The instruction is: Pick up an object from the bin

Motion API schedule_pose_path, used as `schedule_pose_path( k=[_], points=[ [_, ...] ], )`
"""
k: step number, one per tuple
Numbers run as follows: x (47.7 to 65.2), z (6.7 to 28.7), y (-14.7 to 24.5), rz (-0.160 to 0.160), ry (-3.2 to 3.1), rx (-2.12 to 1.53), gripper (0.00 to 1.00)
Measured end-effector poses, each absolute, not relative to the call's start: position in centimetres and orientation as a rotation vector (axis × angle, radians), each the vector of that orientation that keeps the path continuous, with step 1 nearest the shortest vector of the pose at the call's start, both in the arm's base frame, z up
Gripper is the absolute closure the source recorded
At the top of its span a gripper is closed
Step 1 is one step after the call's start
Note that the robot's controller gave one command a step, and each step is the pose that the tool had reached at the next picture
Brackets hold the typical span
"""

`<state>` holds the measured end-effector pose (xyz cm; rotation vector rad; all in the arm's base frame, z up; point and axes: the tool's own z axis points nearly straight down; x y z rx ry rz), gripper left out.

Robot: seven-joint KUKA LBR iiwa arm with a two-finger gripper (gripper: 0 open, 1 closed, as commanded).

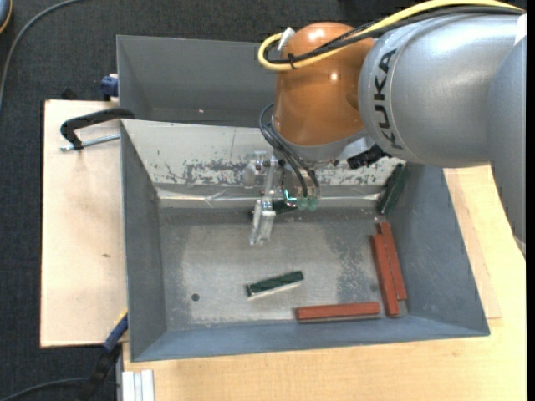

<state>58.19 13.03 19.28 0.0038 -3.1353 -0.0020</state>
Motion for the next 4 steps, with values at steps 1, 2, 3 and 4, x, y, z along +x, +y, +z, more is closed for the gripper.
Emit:
schedule_pose_path(
  k=[1, 2, 3, 4],
  points=[
    [53.7, 10.7, 7.9, 0.001, -3.114, 0.382, 0.00],
    [49.5, 7.0, 9.3, -0.003, -3.093, 0.520, 0.00],
    [49.7, 7.1, 9.2, -0.003, -3.099, 0.517, 1.00],
    [49.9, 21.6, 11.4, -0.002, -3.078, 0.654, 1.00]
  ],
)
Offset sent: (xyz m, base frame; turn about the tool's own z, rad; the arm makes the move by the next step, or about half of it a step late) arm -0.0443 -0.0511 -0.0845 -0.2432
